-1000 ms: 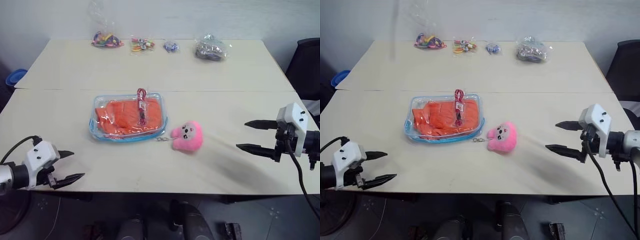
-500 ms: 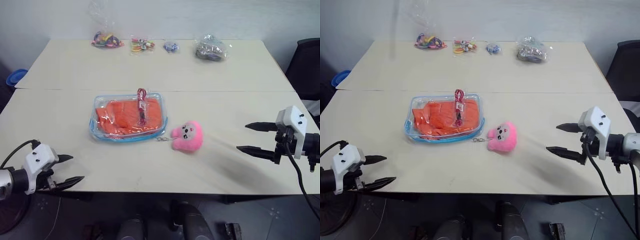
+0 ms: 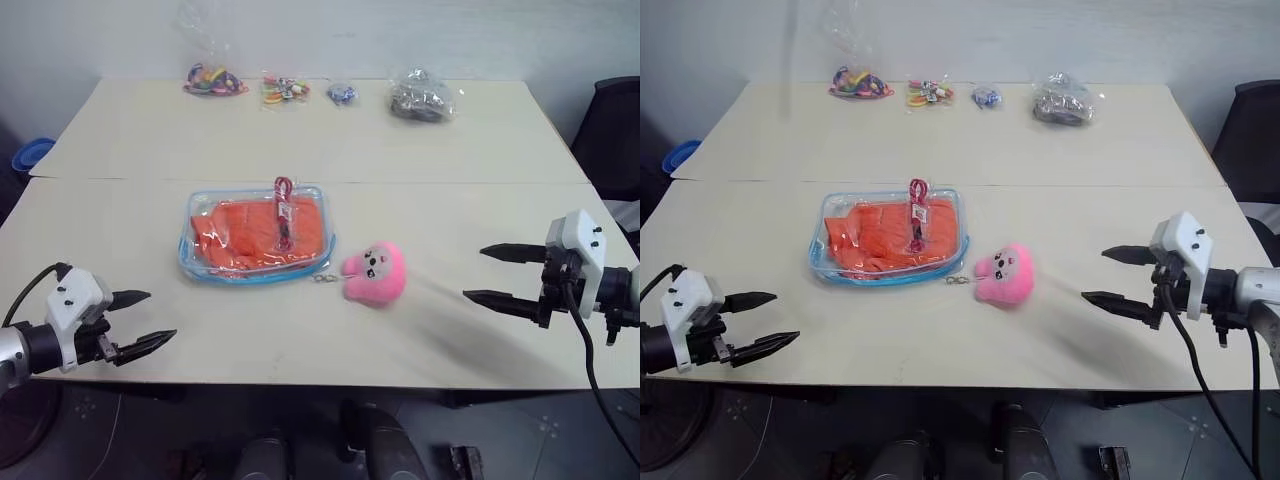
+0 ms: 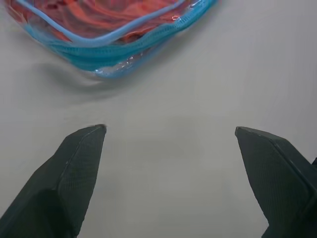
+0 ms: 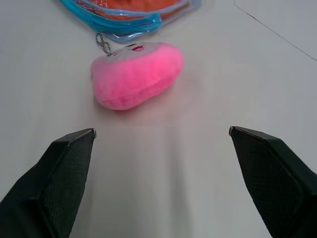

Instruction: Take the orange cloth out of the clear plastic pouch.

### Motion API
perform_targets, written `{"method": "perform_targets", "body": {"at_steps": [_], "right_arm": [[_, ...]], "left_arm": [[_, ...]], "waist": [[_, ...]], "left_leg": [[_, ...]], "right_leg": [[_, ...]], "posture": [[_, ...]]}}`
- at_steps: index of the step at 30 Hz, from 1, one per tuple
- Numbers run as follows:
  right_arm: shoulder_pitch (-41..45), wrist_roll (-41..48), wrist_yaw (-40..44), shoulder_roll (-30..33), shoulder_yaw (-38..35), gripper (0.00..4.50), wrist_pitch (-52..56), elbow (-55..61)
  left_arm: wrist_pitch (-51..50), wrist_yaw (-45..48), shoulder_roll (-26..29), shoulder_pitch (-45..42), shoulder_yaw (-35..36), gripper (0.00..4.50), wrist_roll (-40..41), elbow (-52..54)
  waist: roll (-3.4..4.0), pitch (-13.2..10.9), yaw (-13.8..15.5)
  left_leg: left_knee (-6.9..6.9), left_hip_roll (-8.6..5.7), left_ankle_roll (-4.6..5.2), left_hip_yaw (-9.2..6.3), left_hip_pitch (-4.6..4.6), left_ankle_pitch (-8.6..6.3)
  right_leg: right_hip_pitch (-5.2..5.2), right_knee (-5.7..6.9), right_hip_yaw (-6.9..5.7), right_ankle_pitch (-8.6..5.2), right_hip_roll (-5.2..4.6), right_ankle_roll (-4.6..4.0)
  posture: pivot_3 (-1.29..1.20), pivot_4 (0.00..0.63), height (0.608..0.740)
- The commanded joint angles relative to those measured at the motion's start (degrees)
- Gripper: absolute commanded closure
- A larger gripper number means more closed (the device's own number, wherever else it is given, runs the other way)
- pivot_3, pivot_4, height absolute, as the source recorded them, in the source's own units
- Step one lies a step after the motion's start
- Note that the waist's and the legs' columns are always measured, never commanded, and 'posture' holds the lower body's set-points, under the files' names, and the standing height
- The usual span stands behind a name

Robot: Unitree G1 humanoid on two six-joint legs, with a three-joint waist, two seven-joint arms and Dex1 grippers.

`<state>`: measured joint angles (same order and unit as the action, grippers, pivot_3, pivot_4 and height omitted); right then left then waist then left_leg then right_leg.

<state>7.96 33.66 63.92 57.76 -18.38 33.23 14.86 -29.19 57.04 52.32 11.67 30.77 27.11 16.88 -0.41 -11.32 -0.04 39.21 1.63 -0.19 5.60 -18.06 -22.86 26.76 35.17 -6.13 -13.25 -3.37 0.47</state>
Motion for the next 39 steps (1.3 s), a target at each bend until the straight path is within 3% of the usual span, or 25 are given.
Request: {"method": "perform_targets", "body": {"at_steps": [1, 5, 9, 12, 19, 27, 32, 39], "right_arm": [[-0.2, 1.5, -1.3, -1.3, -0.5, 0.0, -0.2, 4.5], [1.5, 3.5, -5.3, -4.3, 0.2, 0.0, 0.4, 11.1], [4.6, 6.1, -10.1, -6.6, 1.1, 0.0, 2.4, 16.6], [7.3, 7.9, -13.0, -7.6, 1.7, 0.0, 3.8, 19.0], [6.6, 8.8, -14.6, -7.0, 1.1, 0.0, 4.2, 21.1], [5.1, 7.8, -15.6, -7.1, 1.6, 0.0, 2.8, 21.3], [4.0, 7.4, -15.8, -7.2, 1.5, 0.0, 2.1, 21.5], [3.1, 7.4, -16.4, -7.3, 1.4, 0.0, 1.1, 21.6]], "left_arm": [[-10.3, -7.8, -2.3, -6.9, 1.2, 0.07, 9.7, 7.3], [-29.7, -24.4, -5.6, -21.6, -5.6, 0.07, 18.4, 15.9], [-48.3, -43.6, -18.2, -39.3, -7.9, 0.07, 19.7, 14.0], [-56.6, -48.6, -24.7, -49.5, -11.1, 0.07, 17.4, 10.4], [-57.9, -59.6, -35.2, -59.2, -17.1, 0.07, 5.0, -3.0], [-52.2, -59.1, -41.9, -62.0, -20.7, 0.07, -0.3, -12.1], [-52.1, -58.5, -43.2, -61.8, -20.4, 1.2, -1.6, -13.7], [-52.4, -58.4, -44.3, -61.6, -19.6, 3.38, -2.8, -13.1]], "waist": [[-0.01, 0.0, 0.1], [-0.15, 0.1, 1.1], [-0.22, 0.1, 1.4], [-0.42, 0.1, 1.3], [-0.45, 0.1, 1.3], [-0.46, 0.1, 1.4], [-0.47, 0.1, 1.4], [-0.47, 0.1, 1.5]], "left_leg": [[0.0, 0.0, 0.0, -0.01, 0.01, 0.0], [0.06, -0.08, -0.06, -0.18, 0.05, 0.07], [0.06, -0.14, -0.17, -0.13, 0.13, 0.17], [0.32, -0.16, -0.22, -0.24, 0.01, 0.25], [0.39, -0.13, -0.3, -0.21, 0.02, 0.28], [0.52, -0.12, -0.31, -0.23, -0.04, 0.28], [0.52, -0.11, -0.34, -0.2, -0.01, 0.28], [0.55, -0.12, -0.34, -0.23, -0.03, 0.28]], "right_leg": [[-0.03, 0.0, 0.0, 0.0, 0.0, 0.0], [-0.21, 0.0, 0.03, 0.09, -0.02, 0.12], [-0.27, 0.3, 0.11, 0.11, -0.02, 0.16], [-0.26, 0.41, 0.04, 0.13, -0.01, 0.14], [-0.27, 0.42, 0.06, 0.12, 0.06, 0.12], [-0.24, 0.44, 0.03, 0.12, 0.05, 0.12], [-0.23, 0.43, 0.06, 0.12, 0.06, 0.12], [-0.23, 0.42, 0.03, 0.12, 0.03, 0.12]], "posture": [[0.0, 0.15, 0.74], [0.0, 0.15, 0.74], [0.0, 0.15, 0.74], [0.0, 0.15, 0.74], [0.0, 0.15, 0.74], [0.0, 0.15, 0.74], [0.0, 0.15, 0.74], [0.0, 0.15, 0.74]]}}
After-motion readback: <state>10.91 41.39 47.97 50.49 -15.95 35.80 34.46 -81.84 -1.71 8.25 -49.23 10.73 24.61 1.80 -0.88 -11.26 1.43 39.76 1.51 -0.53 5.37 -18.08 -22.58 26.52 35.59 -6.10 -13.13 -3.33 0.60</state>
